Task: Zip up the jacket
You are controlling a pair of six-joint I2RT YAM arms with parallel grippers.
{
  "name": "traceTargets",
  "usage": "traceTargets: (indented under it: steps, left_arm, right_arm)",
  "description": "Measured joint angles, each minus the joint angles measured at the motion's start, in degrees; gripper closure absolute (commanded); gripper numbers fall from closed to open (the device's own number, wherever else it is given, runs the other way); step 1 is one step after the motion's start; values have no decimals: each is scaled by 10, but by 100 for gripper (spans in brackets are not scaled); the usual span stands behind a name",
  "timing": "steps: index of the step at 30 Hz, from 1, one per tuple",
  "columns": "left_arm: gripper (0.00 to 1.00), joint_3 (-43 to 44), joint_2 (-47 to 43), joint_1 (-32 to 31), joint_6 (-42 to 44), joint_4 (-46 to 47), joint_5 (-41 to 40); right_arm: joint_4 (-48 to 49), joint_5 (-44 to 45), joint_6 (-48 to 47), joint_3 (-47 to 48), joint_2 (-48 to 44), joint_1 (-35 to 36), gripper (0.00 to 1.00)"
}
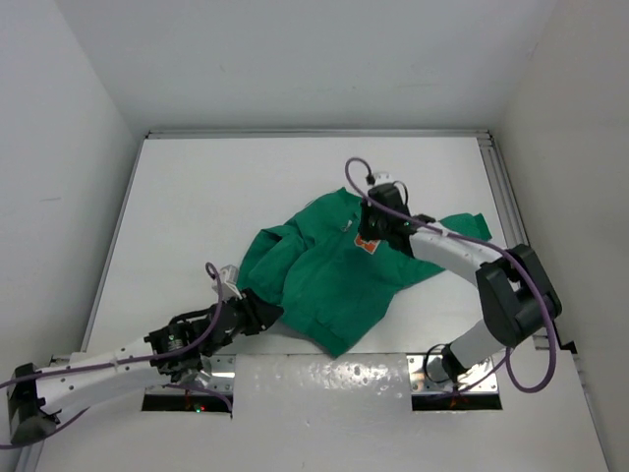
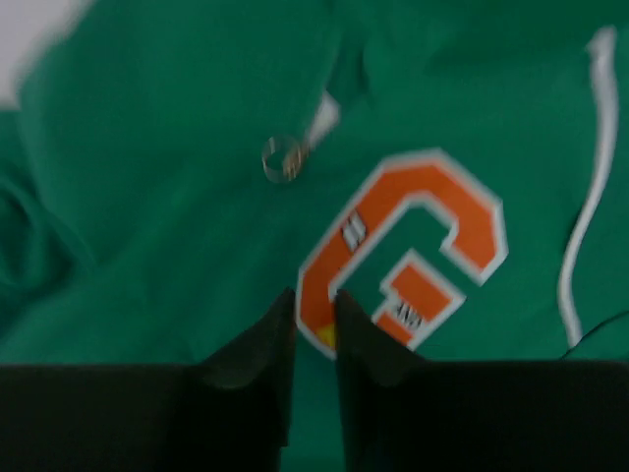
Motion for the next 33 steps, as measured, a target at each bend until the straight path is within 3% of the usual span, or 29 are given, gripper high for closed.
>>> traceTargets:
  steps: [1,2,6,7,10,11,12,14,17,19,20,21,25,28,33]
  left_arm:
    - [64,12,12,0,1,-19,-8]
    - [64,29,23,0,4,-37,-19]
    - [59,113,39,0,28,-68,-61]
    - [55,127,40,0,38,-66,-73]
    - [54,165,53,0,61,-47,-85]
    - [54,177,79,0,73,-31,-84]
    - [54,187,110,0,82,-17,-81]
    - [52,208,184,0,101,2,-75]
    - [51,242,293,0,129,31,-73]
    - [51,255,353,0,142,49,-73]
    - [51,259,376,0,148,55,-74]
    - [50,260,391,0,153,61,-74]
    - [49,261,435,0,165,85,-78]
    - [49,261,460,2,173,94,-76]
    - [50,251,478,17,182,121,-43]
  right_arm:
    - [-2,2,7,-23,0,9,63]
    - [-6,3,12,-40,2,19,60]
    - [-15,15,22,-64,16,47,57]
    - [-12,19,23,-66,16,48,59]
    - [8,37,37,-94,12,50,71]
    - [13,40,47,-111,10,52,86]
    - [13,44,50,-126,6,53,91]
    - [11,47,67,-158,-5,56,91]
    - [4,49,75,-178,-45,59,83]
    - [-2,49,68,-172,-66,60,84]
    - [-9,50,59,-160,-73,60,88]
    - [-17,50,49,-142,-73,60,100]
    - [-30,48,-6,-24,-20,60,100]
    - [-34,44,-55,73,59,60,82]
    - [-68,25,-131,179,187,60,76]
